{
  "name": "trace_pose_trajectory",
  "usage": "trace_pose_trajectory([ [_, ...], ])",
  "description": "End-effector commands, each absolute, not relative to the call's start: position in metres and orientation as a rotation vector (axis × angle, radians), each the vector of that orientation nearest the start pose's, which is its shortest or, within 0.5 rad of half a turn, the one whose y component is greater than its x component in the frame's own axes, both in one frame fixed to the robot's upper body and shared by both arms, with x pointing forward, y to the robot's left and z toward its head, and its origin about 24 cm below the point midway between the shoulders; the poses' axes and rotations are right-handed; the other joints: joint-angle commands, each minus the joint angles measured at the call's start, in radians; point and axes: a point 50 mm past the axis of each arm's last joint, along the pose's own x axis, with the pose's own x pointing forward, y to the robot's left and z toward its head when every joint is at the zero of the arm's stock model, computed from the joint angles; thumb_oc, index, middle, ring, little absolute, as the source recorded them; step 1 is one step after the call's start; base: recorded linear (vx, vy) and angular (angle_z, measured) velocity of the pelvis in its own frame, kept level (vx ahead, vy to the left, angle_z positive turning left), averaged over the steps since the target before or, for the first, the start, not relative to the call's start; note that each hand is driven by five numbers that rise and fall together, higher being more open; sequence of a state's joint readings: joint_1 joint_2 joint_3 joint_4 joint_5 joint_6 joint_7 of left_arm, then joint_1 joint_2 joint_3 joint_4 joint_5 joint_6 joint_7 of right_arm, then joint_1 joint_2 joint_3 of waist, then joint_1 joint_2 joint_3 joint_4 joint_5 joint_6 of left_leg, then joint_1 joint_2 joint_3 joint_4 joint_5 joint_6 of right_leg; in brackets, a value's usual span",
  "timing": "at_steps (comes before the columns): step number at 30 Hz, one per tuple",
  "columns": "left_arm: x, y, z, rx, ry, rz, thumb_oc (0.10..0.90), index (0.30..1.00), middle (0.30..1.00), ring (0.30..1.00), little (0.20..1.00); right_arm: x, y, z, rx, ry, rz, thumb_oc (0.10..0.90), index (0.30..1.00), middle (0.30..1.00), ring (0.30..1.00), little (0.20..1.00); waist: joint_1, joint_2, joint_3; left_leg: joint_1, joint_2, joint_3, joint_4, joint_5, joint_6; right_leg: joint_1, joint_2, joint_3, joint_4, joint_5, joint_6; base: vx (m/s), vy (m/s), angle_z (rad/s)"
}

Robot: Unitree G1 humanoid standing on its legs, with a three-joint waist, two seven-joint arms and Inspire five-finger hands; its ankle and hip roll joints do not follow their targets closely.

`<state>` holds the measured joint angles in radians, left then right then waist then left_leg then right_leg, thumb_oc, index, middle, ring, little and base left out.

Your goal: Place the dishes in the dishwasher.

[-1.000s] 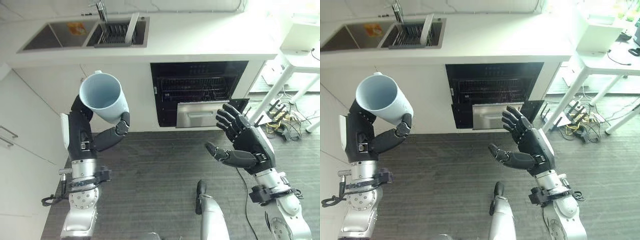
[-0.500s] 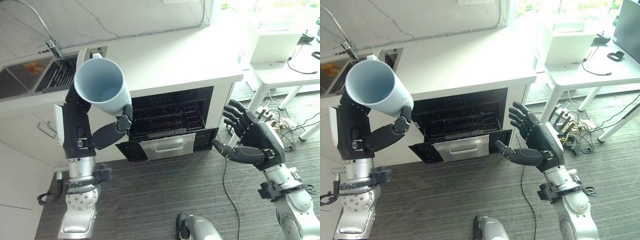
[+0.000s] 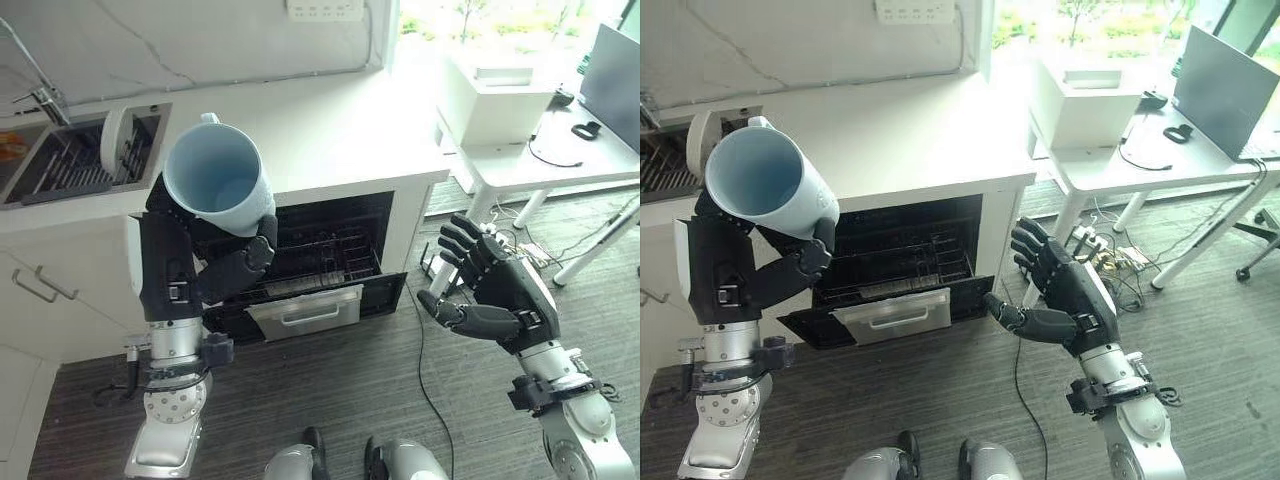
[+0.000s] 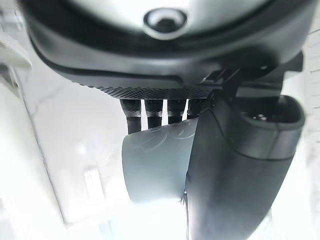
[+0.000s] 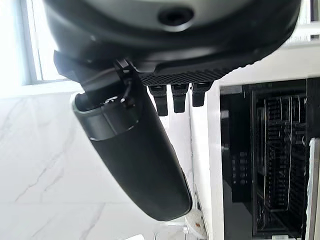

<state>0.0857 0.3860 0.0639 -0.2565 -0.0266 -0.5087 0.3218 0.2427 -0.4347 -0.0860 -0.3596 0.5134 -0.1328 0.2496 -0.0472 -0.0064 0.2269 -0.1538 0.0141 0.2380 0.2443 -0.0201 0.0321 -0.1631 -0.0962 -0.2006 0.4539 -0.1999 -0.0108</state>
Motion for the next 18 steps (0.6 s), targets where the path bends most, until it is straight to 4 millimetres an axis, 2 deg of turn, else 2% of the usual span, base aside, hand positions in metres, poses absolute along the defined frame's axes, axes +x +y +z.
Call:
trace_pose_trajectory([
  [1, 0.200, 0.219, 0.183, 0.271, -0.983, 0.228, 0.400, 0.300, 0.300, 0.300, 0.300, 0.209, -0.208, 0.156, 0.015, -0.562, 0.291, 0.800, 0.900, 0.900, 0.900, 0.900, 0.016, -0.007, -0.074, 0.030, 0.018, -0.046, 0.056, -0.209, -0.056, 0.093, 0.037, -0.006, -0.154, -0.034, 0.100, 0.05, 0.076, 0.14],
  [8, 0.198, 0.220, 0.184, 0.283, -0.991, 0.235, 0.400, 0.300, 0.300, 0.300, 0.300, 0.214, -0.201, 0.157, 0.026, -0.561, 0.304, 0.800, 0.900, 0.900, 0.900, 0.900, 0.048, -0.018, -0.073, 0.037, -0.013, -0.065, 0.056, -0.229, -0.032, 0.096, 0.012, -0.036, -0.154, -0.019, 0.112, 0.05, 0.116, 0.08],
  [11, 0.200, 0.220, 0.186, 0.287, -0.997, 0.225, 0.400, 0.300, 0.300, 0.300, 0.300, 0.215, -0.200, 0.158, 0.027, -0.568, 0.286, 0.800, 0.900, 0.900, 0.900, 0.900, 0.049, -0.020, -0.069, 0.041, -0.020, -0.068, 0.056, -0.237, -0.019, 0.108, 0.011, -0.051, -0.154, -0.007, 0.121, 0.05, 0.132, 0.04],
  [12, 0.201, 0.220, 0.188, 0.293, -1.000, 0.213, 0.400, 0.300, 0.300, 0.300, 0.300, 0.216, -0.200, 0.159, 0.037, -0.579, 0.276, 0.800, 0.900, 0.900, 0.900, 0.900, 0.050, -0.018, -0.066, 0.040, -0.021, -0.075, 0.056, -0.237, -0.012, 0.127, 0.021, -0.065, -0.154, 0.014, 0.126, 0.09, 0.172, 0.04],
  [14, 0.201, 0.220, 0.189, 0.310, -1.010, 0.196, 0.400, 0.300, 0.300, 0.300, 0.300, 0.215, -0.199, 0.160, 0.049, -0.599, 0.275, 0.800, 0.900, 0.900, 0.900, 0.900, 0.046, -0.002, -0.052, 0.041, -0.010, -0.100, 0.056, -0.228, -0.005, 0.166, 0.052, -0.092, -0.135, 0.111, 0.152, 0.08, 0.160, 0.16],
  [15, 0.201, 0.219, 0.189, 0.317, -1.014, 0.191, 0.400, 0.300, 0.300, 0.300, 0.300, 0.214, -0.197, 0.160, 0.053, -0.604, 0.273, 0.800, 0.900, 0.900, 0.900, 0.900, 0.046, 0.005, -0.040, 0.042, -0.004, -0.109, 0.056, -0.224, 0.000, 0.143, 0.043, -0.098, -0.047, 0.138, 0.162, 0.04, 0.105, 0.25],
  [16, 0.202, 0.219, 0.190, 0.320, -1.015, 0.191, 0.400, 0.300, 0.300, 0.300, 0.300, 0.214, -0.197, 0.159, 0.055, -0.607, 0.267, 0.800, 0.900, 0.900, 0.900, 0.900, 0.044, 0.004, -0.032, 0.041, -0.002, -0.114, 0.056, -0.224, 0.003, 0.120, 0.031, -0.094, -0.010, 0.145, 0.164, 0.06, 0.048, 0.09],
  [18, 0.205, 0.220, 0.191, 0.313, -1.012, 0.199, 0.400, 0.300, 0.300, 0.300, 0.300, 0.216, -0.195, 0.155, 0.065, -0.594, 0.263, 0.800, 0.900, 0.900, 0.900, 0.900, 0.043, -0.004, -0.020, 0.047, -0.005, -0.129, 0.056, -0.229, 0.000, 0.091, -0.001, -0.088, -0.073, 0.169, 0.160, 0.15, -0.083, -0.12],
])
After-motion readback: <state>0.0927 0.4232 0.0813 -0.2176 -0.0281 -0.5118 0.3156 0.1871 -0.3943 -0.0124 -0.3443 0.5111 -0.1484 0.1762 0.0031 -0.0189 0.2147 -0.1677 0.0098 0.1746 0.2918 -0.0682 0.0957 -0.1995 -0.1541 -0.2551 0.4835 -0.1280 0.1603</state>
